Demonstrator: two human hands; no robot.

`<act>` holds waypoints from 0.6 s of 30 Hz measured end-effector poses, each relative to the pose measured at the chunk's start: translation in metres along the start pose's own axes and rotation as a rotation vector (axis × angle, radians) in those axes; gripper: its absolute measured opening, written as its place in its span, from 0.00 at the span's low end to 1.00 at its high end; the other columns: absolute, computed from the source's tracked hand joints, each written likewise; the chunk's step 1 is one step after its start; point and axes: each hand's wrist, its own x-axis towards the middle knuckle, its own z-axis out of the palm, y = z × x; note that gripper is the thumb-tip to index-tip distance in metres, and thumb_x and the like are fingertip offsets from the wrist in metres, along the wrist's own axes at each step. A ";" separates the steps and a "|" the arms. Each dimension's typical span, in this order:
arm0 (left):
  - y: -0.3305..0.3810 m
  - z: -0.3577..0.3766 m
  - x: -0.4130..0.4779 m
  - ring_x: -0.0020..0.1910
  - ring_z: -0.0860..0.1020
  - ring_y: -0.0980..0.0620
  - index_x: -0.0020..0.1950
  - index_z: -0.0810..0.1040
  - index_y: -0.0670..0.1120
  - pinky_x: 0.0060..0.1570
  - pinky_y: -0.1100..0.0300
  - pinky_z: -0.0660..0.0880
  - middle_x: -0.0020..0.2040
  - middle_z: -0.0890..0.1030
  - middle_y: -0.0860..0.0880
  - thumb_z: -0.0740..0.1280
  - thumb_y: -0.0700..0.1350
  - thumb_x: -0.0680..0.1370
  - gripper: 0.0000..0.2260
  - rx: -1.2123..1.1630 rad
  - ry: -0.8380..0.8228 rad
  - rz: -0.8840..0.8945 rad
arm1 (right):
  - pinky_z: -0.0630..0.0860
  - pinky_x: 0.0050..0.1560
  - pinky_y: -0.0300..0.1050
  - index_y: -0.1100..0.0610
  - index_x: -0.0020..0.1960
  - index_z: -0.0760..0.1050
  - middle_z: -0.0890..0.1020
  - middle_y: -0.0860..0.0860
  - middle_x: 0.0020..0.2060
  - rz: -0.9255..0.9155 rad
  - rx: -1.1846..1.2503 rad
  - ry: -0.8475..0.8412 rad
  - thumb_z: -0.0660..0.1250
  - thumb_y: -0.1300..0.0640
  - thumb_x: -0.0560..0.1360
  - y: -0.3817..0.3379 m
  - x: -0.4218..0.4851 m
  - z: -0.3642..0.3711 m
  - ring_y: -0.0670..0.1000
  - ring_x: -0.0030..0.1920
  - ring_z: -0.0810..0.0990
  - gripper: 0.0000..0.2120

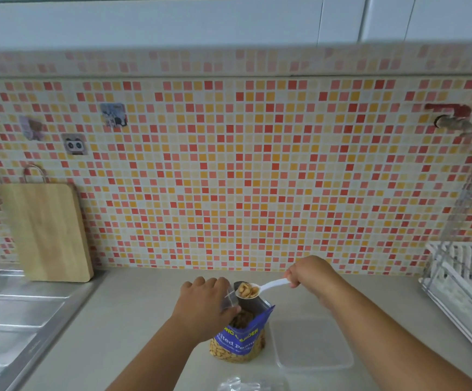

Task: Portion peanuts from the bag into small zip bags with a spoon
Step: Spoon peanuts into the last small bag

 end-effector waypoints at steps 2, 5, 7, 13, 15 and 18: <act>0.002 0.001 0.002 0.56 0.73 0.48 0.63 0.68 0.53 0.56 0.53 0.67 0.57 0.78 0.53 0.56 0.64 0.75 0.22 -0.002 0.004 0.004 | 0.69 0.61 0.42 0.48 0.71 0.66 0.71 0.51 0.68 -0.003 0.002 0.020 0.57 0.57 0.79 -0.005 0.003 0.000 0.49 0.57 0.72 0.21; 0.007 0.002 0.004 0.56 0.73 0.49 0.63 0.68 0.53 0.56 0.54 0.67 0.58 0.77 0.53 0.56 0.64 0.75 0.22 -0.030 -0.001 -0.001 | 0.72 0.57 0.43 0.50 0.68 0.71 0.74 0.51 0.66 -0.065 0.059 0.105 0.59 0.59 0.78 -0.016 -0.002 -0.002 0.50 0.57 0.75 0.19; 0.010 0.005 0.006 0.55 0.73 0.48 0.62 0.68 0.52 0.55 0.54 0.68 0.57 0.78 0.53 0.56 0.64 0.75 0.22 -0.042 -0.003 -0.010 | 0.74 0.45 0.44 0.55 0.62 0.77 0.79 0.53 0.61 -0.138 0.177 0.239 0.60 0.59 0.76 -0.022 -0.010 -0.001 0.50 0.44 0.76 0.17; 0.019 0.001 0.007 0.56 0.73 0.48 0.63 0.67 0.49 0.54 0.54 0.70 0.55 0.78 0.49 0.58 0.60 0.78 0.20 -0.444 0.069 -0.128 | 0.70 0.54 0.47 0.53 0.54 0.79 0.79 0.50 0.52 -0.559 0.060 0.735 0.63 0.59 0.74 -0.044 -0.087 -0.015 0.52 0.55 0.73 0.11; 0.013 -0.001 0.006 0.55 0.76 0.48 0.61 0.68 0.49 0.54 0.53 0.73 0.54 0.78 0.49 0.61 0.58 0.77 0.18 -0.650 0.090 -0.191 | 0.67 0.54 0.45 0.55 0.53 0.78 0.79 0.49 0.49 -0.608 -0.021 0.893 0.62 0.60 0.73 -0.038 -0.104 -0.024 0.50 0.51 0.69 0.11; 0.001 -0.005 0.003 0.47 0.78 0.57 0.56 0.69 0.50 0.49 0.58 0.74 0.51 0.78 0.53 0.62 0.56 0.78 0.13 -0.801 0.116 -0.259 | 0.68 0.54 0.44 0.55 0.54 0.78 0.79 0.49 0.49 -0.471 0.067 1.031 0.61 0.61 0.73 -0.024 -0.108 -0.028 0.49 0.49 0.69 0.12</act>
